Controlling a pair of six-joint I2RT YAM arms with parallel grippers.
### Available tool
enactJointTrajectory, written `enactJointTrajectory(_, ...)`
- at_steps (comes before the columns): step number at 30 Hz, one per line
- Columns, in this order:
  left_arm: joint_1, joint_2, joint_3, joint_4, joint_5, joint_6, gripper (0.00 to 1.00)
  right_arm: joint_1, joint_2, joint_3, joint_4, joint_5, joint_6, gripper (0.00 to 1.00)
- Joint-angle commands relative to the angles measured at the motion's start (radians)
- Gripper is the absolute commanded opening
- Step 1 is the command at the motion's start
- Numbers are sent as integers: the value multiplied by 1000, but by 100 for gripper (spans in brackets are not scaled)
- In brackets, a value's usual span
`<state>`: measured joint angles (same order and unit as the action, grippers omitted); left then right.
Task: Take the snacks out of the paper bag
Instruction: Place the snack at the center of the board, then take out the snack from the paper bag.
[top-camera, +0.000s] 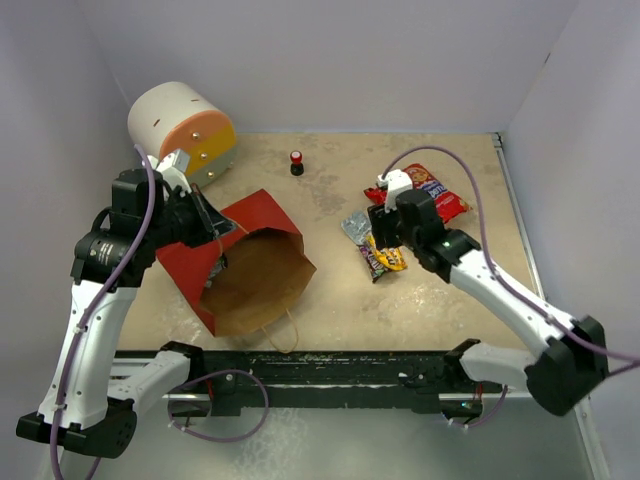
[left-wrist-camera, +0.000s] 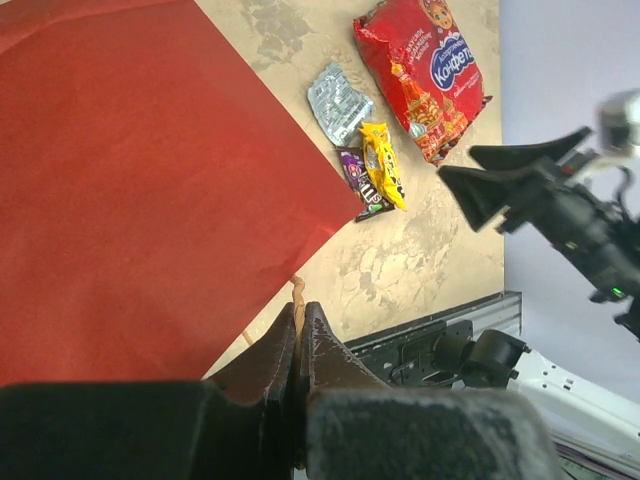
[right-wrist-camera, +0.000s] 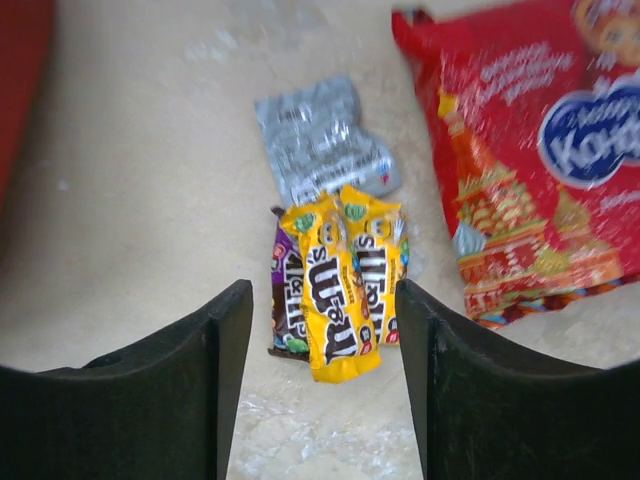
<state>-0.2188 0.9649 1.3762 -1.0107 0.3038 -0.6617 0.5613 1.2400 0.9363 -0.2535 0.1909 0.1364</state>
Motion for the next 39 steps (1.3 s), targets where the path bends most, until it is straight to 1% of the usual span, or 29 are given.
enactJointTrajectory(1,-2,-8,-6,35,17,8,0,-4,-160,-52,78,-116,-150,63)
enactJointTrajectory(3,-2,-7,-7,34,20,10,0,-3,-191,-86,96,-250,-189,64)
enactJointTrajectory(5,-2,-6,-5,29,20,13,0,4,-217,-117,121,-382,-172,65)
enactJointTrajectory(6,-2,-5,-4,23,18,14,0,20,-232,-135,145,-415,-152,66)
enactJointTrajectory(9,-2,-6,-6,4,7,19,0,101,-279,-185,246,-457,-114,67)
enactJointTrajectory(12,-2,-11,-14,-30,-14,31,0,229,-290,-209,334,-457,-147,68)
enactJointTrajectory(15,-2,-16,-19,-69,-40,43,0,340,-268,-214,407,-486,-245,68)
enactJointTrajectory(19,-2,-3,-2,-105,-27,24,0,460,-217,-231,532,-541,-472,69)
enactJointTrajectory(21,-2,4,2,-106,-14,5,0,491,-161,-234,614,-598,-594,69)
enactJointTrajectory(23,-2,14,9,-109,-2,-9,0,502,-68,-216,691,-669,-706,68)
enactJointTrajectory(27,-2,24,30,-121,12,-29,0,529,167,-99,797,-721,-855,66)
enactJointTrajectory(30,-2,17,41,-146,7,-33,0,549,338,-8,935,-688,-830,66)
enactJointTrajectory(32,-2,13,53,-162,0,-37,0,552,456,15,1129,-677,-739,67)
enactJointTrajectory(33,-2,12,58,-164,3,-39,0,558,504,32,1184,-666,-711,68)
enactJointTrajectory(35,-2,13,68,-163,13,-39,0,569,581,61,1233,-647,-704,68)
enactJointTrajectory(36,-2,15,73,-165,17,-36,0,574,612,104,1240,-643,-716,68)
enactJointTrajectory(39,-2,22,98,-177,20,-25,0,578,685,166,1195,-619,-777,69)
